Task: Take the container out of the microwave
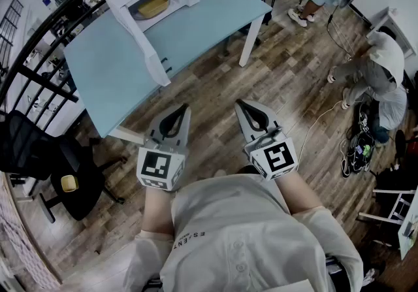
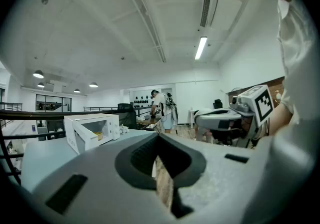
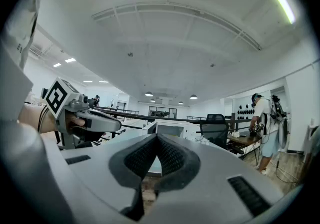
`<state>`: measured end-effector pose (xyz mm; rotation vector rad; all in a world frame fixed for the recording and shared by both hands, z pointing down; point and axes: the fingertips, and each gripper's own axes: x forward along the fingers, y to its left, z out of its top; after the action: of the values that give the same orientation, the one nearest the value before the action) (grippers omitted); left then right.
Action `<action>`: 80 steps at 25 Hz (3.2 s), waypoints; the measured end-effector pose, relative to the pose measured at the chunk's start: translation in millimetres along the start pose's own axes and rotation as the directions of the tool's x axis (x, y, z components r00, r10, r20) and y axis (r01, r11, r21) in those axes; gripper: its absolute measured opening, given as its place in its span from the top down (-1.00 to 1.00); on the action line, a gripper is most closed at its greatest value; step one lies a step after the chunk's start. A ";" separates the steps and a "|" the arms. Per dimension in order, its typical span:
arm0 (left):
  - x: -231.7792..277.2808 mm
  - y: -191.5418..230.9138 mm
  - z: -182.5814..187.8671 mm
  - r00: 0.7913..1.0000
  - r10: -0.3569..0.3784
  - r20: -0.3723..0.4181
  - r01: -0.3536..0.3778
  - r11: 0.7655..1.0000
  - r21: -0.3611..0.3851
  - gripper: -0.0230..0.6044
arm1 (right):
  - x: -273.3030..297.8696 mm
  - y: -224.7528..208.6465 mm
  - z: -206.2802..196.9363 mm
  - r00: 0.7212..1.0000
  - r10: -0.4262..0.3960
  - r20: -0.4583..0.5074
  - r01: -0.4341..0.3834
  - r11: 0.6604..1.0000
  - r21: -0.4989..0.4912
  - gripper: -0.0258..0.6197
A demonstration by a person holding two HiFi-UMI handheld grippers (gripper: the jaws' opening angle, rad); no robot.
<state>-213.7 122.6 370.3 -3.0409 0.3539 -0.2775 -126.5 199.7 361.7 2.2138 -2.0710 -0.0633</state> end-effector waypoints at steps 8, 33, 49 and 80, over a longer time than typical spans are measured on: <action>7.7 8.8 -3.9 1.000 -0.006 -0.010 0.006 1.000 -0.011 0.95 | 12.5 -8.1 -8.8 0.999 -0.014 -0.034 0.016 0.999 0.044 0.87; 131.7 42.3 -2.3 0.990 0.133 -0.041 -0.134 0.990 -0.036 0.95 | 97.2 -145.6 -33.9 0.995 0.096 -0.027 -0.095 0.994 0.047 0.39; 290.4 78.8 16.6 0.923 0.373 -0.092 -0.381 0.920 -0.095 0.95 | 231.1 -284.3 -49.4 0.913 0.402 -0.070 -0.403 0.915 0.005 0.39; 318.0 318.4 -47.2 0.802 0.575 -0.165 -0.597 0.783 -0.173 0.95 | 545.9 -179.0 -108.7 0.600 0.694 -0.399 -0.791 0.590 -0.164 0.38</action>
<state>11.5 -263.1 443.0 -2.9128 1.3897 -0.3678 100.1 -327.4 474.4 0.9318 -2.4046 0.0017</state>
